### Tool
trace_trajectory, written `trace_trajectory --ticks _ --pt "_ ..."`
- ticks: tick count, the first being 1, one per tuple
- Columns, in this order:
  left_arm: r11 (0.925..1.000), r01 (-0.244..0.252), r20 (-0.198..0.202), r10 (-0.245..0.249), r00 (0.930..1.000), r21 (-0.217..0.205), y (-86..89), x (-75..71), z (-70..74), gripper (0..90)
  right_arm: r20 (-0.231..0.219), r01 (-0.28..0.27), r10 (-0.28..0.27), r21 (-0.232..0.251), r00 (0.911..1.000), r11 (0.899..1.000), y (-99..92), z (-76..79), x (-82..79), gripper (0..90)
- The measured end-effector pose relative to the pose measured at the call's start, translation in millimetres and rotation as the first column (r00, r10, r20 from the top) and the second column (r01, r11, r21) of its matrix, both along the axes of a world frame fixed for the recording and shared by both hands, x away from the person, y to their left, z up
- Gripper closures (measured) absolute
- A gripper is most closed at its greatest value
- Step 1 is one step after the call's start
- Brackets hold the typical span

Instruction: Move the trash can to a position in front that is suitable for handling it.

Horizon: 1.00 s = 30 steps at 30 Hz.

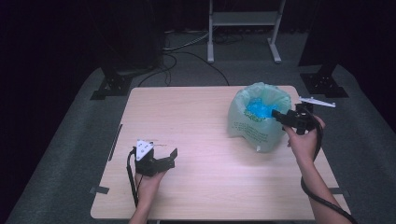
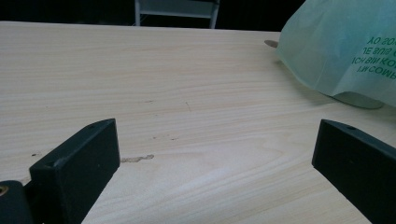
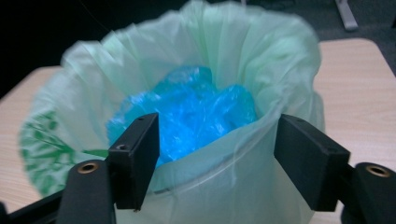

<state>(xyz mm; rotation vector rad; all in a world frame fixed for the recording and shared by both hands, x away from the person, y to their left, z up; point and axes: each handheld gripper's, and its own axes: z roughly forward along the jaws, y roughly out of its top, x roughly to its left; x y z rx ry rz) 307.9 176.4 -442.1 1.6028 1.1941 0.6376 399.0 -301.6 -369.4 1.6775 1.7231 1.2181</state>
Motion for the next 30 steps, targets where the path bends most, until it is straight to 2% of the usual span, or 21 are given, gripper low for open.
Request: trace_trajectory --ticks 6,11,15,18,21,26,29,30 --pt "0.9999 -0.011 -0.004 0.011 0.9999 0.000 2.0 0.0 0.7 0.0 -0.001 0.019 -0.019 0.018 0.9998 1.000 7.1 -3.5 5.9 33.1" --pt "0.9999 -0.014 -0.009 0.014 0.9999 -0.008 3.6 0.6 0.2 0.0 -0.008 0.017 -0.017 -0.023 0.9998 1.000 18.7 -5.6 8.7 33.1" --pt "0.9999 -0.013 -0.011 0.013 0.9999 -0.009 3.3 0.6 -0.1 0.0 0.000 -0.007 0.007 -0.006 1.0000 1.000 34.1 -7.0 10.3 33.2" --pt "0.9999 -0.009 -0.015 0.008 0.9999 -0.006 2.6 1.0 -0.8 0.0 0.003 -0.022 0.022 -0.009 0.9998 1.000 41.7 -6.9 11.1 33.3" --pt "0.9999 -0.009 -0.016 0.009 0.9998 -0.011 2.9 1.3 -1.2 0.0 0.012 -0.047 0.048 -0.018 0.9988 0.999 57.8 -7.6 13.0 33.2" --pt "0.9998 -0.013 -0.015 0.013 0.9998 -0.015 4.3 1.2 -0.8 0.0 0.009 -0.069 0.069 -0.018 0.9976 0.997 74.9 -8.9 14.4 34.0" --pt "0.9996 -0.020 -0.011 0.020 0.9997 -0.020 4.7 0.9 -0.2 0.0 0.002 -0.101 0.102 -0.029 0.9948 0.994 93.4 -9.9 15.2 35.0" --pt "0.9996 -0.021 -0.010 0.020 0.9997 -0.020 5.2 0.7 0.2 0.0 0.002 -0.101 0.102 -0.029 0.9948 0.994 93.4 -9.9 15.2 35.0"
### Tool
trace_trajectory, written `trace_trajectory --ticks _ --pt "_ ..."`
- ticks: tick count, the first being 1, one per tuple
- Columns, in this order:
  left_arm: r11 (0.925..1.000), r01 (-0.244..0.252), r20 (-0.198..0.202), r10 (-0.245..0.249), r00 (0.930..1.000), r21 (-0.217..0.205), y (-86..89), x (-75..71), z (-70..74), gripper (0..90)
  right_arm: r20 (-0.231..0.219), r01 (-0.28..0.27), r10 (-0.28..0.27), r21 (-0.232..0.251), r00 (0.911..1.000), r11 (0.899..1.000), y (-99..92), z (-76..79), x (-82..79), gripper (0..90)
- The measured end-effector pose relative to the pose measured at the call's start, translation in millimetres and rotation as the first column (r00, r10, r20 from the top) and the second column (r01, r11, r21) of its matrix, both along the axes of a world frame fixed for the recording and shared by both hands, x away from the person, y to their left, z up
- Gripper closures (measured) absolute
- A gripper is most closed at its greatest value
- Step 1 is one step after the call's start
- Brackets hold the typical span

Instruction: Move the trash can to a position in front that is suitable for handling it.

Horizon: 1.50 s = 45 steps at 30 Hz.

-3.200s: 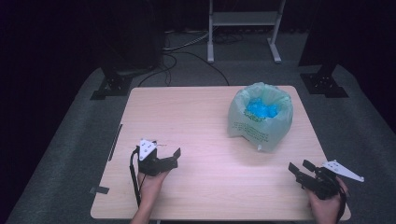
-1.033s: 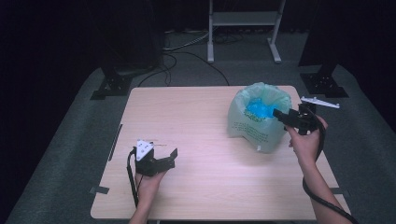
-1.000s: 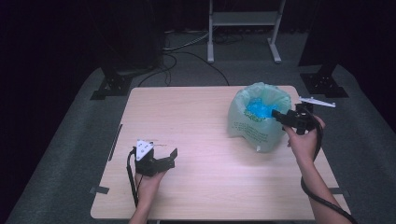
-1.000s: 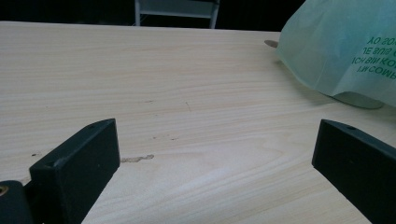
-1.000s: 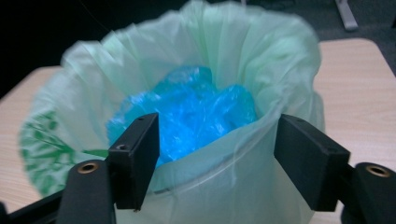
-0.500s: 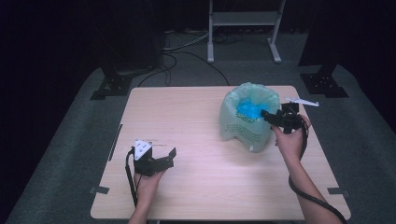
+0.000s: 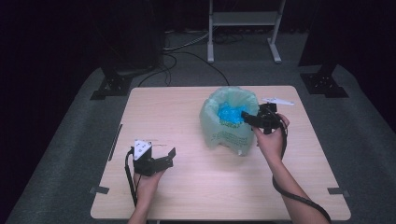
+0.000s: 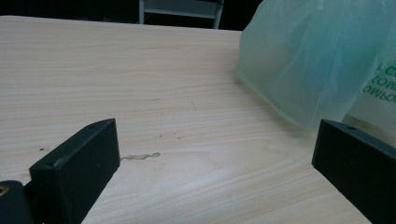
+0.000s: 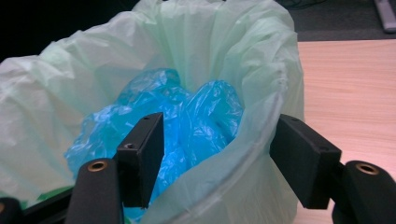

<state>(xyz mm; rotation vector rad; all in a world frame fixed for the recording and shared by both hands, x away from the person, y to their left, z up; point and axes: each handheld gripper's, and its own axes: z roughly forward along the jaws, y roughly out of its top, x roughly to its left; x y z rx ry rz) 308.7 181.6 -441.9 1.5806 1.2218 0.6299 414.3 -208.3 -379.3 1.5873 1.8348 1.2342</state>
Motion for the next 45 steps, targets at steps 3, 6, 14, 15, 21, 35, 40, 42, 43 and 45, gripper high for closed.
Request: trace_trajectory --ticks 3,6,14,15,21,35,40,42,43,45 --pt "0.9999 -0.007 0.000 0.007 1.0000 -0.008 1.1 -0.3 0.7 0.0 -0.003 -0.029 0.029 -0.018 0.9996 0.999 18.6 -1.2 1.4 34.9" --pt "0.9996 -0.014 0.002 0.014 0.9999 -0.022 1.7 -1.0 1.7 0.0 0.000 -0.048 0.048 -0.007 0.9988 0.999 30.7 -1.9 1.8 35.4" --pt "0.9988 -0.017 0.026 0.018 0.9995 -0.046 0.8 -4.5 7.2 0.0 0.008 -0.096 0.096 -0.002 0.9954 0.995 62.8 -2.3 1.1 35.3" --pt "0.9984 -0.016 0.028 0.018 0.9995 -0.055 0.8 -4.9 7.7 0.0 0.012 -0.101 0.101 -0.002 0.9949 0.995 66.4 -2.5 0.7 35.4" --pt "0.9975 -0.017 0.032 0.020 0.9993 -0.068 1.6 -5.6 9.2 0.0 0.035 -0.126 0.125 0.008 0.9915 0.992 88.0 -4.1 -2.0 35.3" --pt "0.9949 -0.021 0.079 0.029 0.9965 -0.099 -1.1 -12.2 23.5 0.0 0.049 -0.202 0.201 0.021 0.9783 0.979 127.1 -5.8 -12.7 31.9" --pt "0.9956 -0.012 0.098 0.021 0.9950 -0.093 -1.7 -14.8 29.9 0.0 0.056 -0.231 0.230 0.013 0.9716 0.973 134.0 -5.7 -18.7 32.5" --pt "0.9952 -0.011 0.100 0.021 0.9948 -0.098 -1.5 -15.2 32.0 0.0 0.062 -0.242 0.241 0.012 0.9686 0.970 136.0 -5.9 -21.5 32.8" --pt "0.9946 -0.010 0.103 0.021 0.9945 -0.103 -1.6 -15.1 33.2 0.0 0.063 -0.248 0.247 0.010 0.9670 0.969 136.9 -5.9 -22.9 33.2" --pt "0.9945 -0.007 0.107 0.018 0.9941 -0.104 -1.2 -14.9 36.1 0.0 0.068 -0.260 0.259 0.002 0.9635 0.966 138.6 -5.7 -25.5 34.1"
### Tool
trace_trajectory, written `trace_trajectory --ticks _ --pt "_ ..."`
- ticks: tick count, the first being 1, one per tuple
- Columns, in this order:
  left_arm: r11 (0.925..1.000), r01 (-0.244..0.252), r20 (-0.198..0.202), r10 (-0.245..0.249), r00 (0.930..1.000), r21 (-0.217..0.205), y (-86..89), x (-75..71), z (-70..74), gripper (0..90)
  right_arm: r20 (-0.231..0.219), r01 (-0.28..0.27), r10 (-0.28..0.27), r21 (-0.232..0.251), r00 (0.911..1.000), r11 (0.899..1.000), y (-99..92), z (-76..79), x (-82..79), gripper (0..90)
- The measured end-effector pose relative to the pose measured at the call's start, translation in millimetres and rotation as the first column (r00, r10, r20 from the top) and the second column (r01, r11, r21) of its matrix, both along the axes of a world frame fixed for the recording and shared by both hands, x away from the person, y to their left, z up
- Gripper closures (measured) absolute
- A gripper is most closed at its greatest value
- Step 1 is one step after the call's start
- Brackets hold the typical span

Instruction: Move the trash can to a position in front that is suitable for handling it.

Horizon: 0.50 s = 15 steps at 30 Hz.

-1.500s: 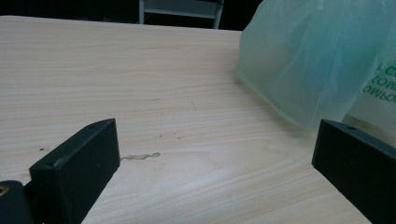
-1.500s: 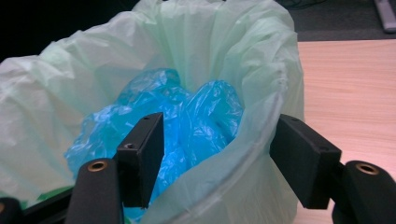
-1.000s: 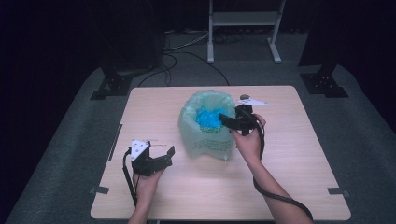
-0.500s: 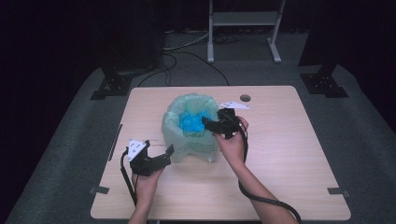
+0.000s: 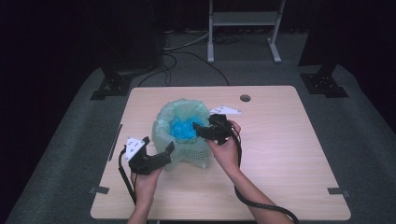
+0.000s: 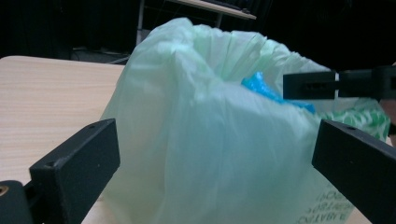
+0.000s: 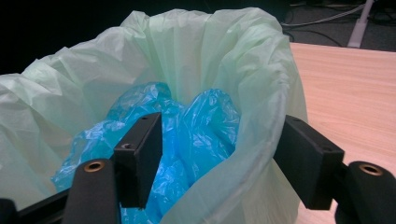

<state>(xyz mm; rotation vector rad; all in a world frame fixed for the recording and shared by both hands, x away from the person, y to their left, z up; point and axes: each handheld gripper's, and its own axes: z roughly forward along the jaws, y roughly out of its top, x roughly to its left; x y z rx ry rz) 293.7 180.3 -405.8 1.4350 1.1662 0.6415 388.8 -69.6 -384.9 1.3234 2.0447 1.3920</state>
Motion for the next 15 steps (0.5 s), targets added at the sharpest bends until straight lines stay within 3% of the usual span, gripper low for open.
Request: trace_trajectory --ticks 5,10,15 --pt "0.9999 0.012 0.002 -0.012 0.9999 0.004 0.0 1.9 7.6 0.0 0.001 -0.017 0.017 -0.011 0.9999 1.000 2.3 0.8 -3.7 34.6" --pt "0.9993 0.031 -0.009 -0.031 0.9995 -0.019 2.1 7.5 17.2 3.1 0.004 -0.019 0.019 -0.020 0.9998 1.000 1.6 1.3 -4.8 34.4" --pt "0.9987 0.052 -0.015 -0.052 0.9985 -0.003 -1.6 15.9 29.6 4.8 0.002 -0.039 0.039 -0.027 0.9992 0.999 -0.3 1.8 -6.8 36.3"
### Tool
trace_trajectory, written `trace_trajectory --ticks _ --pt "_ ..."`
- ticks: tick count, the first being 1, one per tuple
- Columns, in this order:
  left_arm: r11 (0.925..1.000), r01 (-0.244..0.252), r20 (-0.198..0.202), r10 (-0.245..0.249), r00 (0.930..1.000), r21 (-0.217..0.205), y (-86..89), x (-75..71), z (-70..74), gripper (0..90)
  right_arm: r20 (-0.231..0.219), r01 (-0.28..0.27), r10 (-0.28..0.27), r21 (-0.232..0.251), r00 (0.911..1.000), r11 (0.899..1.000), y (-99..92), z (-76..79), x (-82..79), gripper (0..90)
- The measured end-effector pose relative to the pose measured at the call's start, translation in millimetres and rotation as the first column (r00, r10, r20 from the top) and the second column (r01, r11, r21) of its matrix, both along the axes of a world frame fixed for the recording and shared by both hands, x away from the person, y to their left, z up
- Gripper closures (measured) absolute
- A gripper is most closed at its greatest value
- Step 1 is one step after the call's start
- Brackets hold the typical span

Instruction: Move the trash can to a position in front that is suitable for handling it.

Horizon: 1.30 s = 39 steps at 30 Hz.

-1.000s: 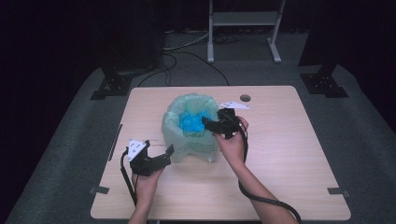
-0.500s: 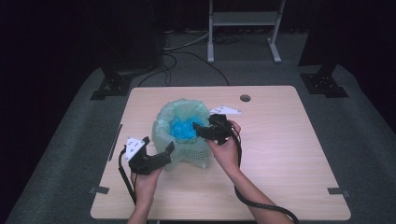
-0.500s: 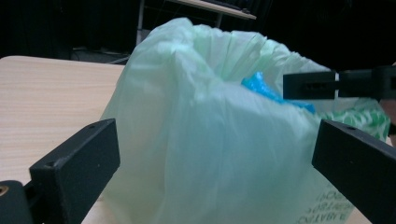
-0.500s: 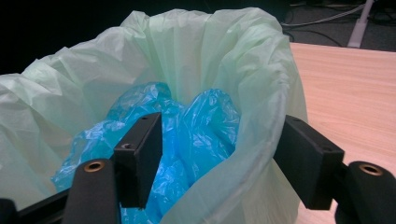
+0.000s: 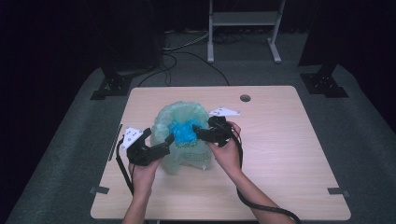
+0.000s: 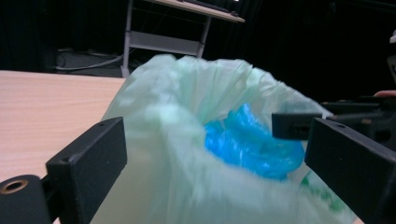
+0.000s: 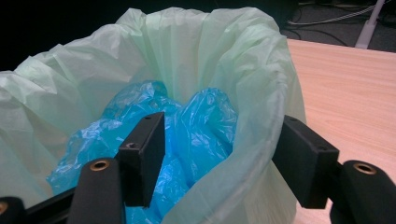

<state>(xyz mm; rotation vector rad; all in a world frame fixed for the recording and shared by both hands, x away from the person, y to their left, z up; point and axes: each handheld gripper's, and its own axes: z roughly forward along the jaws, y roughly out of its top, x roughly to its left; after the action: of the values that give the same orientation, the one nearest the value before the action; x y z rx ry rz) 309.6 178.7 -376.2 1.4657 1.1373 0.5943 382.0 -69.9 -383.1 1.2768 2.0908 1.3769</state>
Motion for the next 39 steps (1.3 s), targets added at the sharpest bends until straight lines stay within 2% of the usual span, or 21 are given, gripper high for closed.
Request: trace_trajectory --ticks 3,5,6,8,11,17,20,23,24,26,27,28,29,30,32,33,34,35,36,37,39 --pt "0.9994 0.008 -0.045 -0.006 0.9990 0.035 -2.3 10.4 4.2 5.6 -0.001 -0.005 0.005 -0.009 1.0000 1.000 -0.4 0.6 -2.2 36.5" --pt "0.9981 0.045 -0.104 -0.041 0.9937 0.042 0.5 20.6 7.4 5.6 -0.001 -0.008 0.008 -0.013 1.0000 1.000 -1.0 0.8 -3.1 36.7" --pt "0.9978 0.047 -0.123 -0.041 0.9916 0.046 2.3 25.2 10.4 5.6 0.000 -0.010 0.010 -0.014 1.0000 1.000 -1.3 0.8 -3.5 36.7" --pt "0.9947 0.062 -0.144 -0.050 0.9883 0.082 6.0 33.3 16.7 5.6 0.000 -0.013 0.013 -0.016 0.9999 1.000 -1.6 0.9 -3.5 36.7" --pt "0.9921 0.068 -0.150 -0.052 0.9873 0.105 9.9 39.5 20.6 7.4 0.000 -0.012 0.012 -0.017 0.9999 1.000 -1.5 1.0 -3.6 36.7" --pt "0.9867 0.075 -0.159 -0.052 0.9859 0.144 9.0 40.2 15.6 9.3 0.016 -0.011 0.011 -0.010 0.9998 1.000 -1.6 0.2 -4.1 37.1" --pt "0.9802 0.081 -0.142 -0.056 0.9883 0.180 6.6 39.4 17.3 12.3 0.019 -0.004 0.005 -0.008 0.9998 1.000 -1.3 0.2 -5.1 37.6" --pt "0.9793 0.101 -0.149 -0.075 0.9860 0.175 5.7 40.8 13.9 16.7 0.025 -0.007 0.008 -0.016 0.9997 1.000 -1.1 0.4 -6.2 38.3" --pt "0.9809 0.109 -0.150 -0.085 0.9850 0.161 6.6 41.1 12.2 24.3 0.028 -0.009 0.009 -0.020 0.9996 1.000 -1.0 0.5 -7.3 38.7" --pt "0.9823 0.098 -0.158 -0.072 0.9848 0.160 7.5 41.4 10.2 24.9 0.026 -0.010 0.010 -0.021 0.9996 1.000 -0.9 0.7 -8.0 38.9" --pt "0.9809 0.095 -0.139 -0.072 0.9877 0.170 8.6 39.3 10.0 35.5 0.029 -0.012 0.013 -0.026 0.9995 1.000 -0.6 0.9 -9.2 39.6" --pt "0.9809 0.095 -0.139 -0.072 0.9877 0.170 8.6 39.3 10.0 40.3 0.029 -0.012 0.013 -0.026 0.9995 1.000 -0.6 0.9 -9.2 39.6" --pt "0.9774 0.093 -0.123 -0.070 0.9899 0.190 8.3 37.6 10.4 47.9 0.031 -0.017 0.018 -0.029 0.9994 0.999 -0.1 1.2 -11.1 40.4" --pt "0.9742 0.092 -0.108 -0.071 0.9916 0.206 7.8 36.2 10.6 47.9 0.031 -0.017 0.018 -0.029 0.9994 0.999 -0.1 1.2 -11.1 40.4" --pt "0.9658 0.066 -0.081 -0.047 0.9956 0.251 6.6 33.9 10.6 56.8 0.032 -0.020 0.021 -0.033 0.9993 0.999 0.1 1.5 -12.6 41.2" --pt "0.9621 0.055 -0.065 -0.039 0.9971 0.267 7.0 33.2 10.2 66.2 0.035 -0.024 0.025 -0.038 0.9991 0.999 -0.2 1.8 -13.6 41.9" --pt "0.9606 0.048 -0.052 -0.035 0.9980 0.274 7.8 32.6 9.8 66.2 0.035 -0.024 0.025 -0.038 0.9991 0.999 -0.2 1.8 -13.6 41.9" --pt "0.9593 0.041 -0.042 -0.030 0.9986 0.279 8.3 32.2 9.7 72.2 0.040 -0.026 0.028 -0.041 0.9988 0.999 -1.0 2.0 -14.0 43.1" --pt "0.9583 0.036 -0.032 -0.028 0.9991 0.284 8.7 31.6 9.7 72.2 0.040 -0.026 0.028 -0.041 0.9988 0.999 -1.0 2.0 -14.0 43.1" --pt "0.9543 0.021 -0.007 -0.020 0.9998 0.298 8.3 29.7 11.1 75.6 0.043 -0.026 0.028 -0.038 0.9987 0.999 -1.2 1.8 -14.1 43.1" --pt "0.9527 0.014 0.006 -0.017 0.9998 0.304 8.0 28.5 12.1 77.4 0.043 -0.026 0.028 -0.039 0.9987 0.999 -1.2 1.8 -14.0 43.1"
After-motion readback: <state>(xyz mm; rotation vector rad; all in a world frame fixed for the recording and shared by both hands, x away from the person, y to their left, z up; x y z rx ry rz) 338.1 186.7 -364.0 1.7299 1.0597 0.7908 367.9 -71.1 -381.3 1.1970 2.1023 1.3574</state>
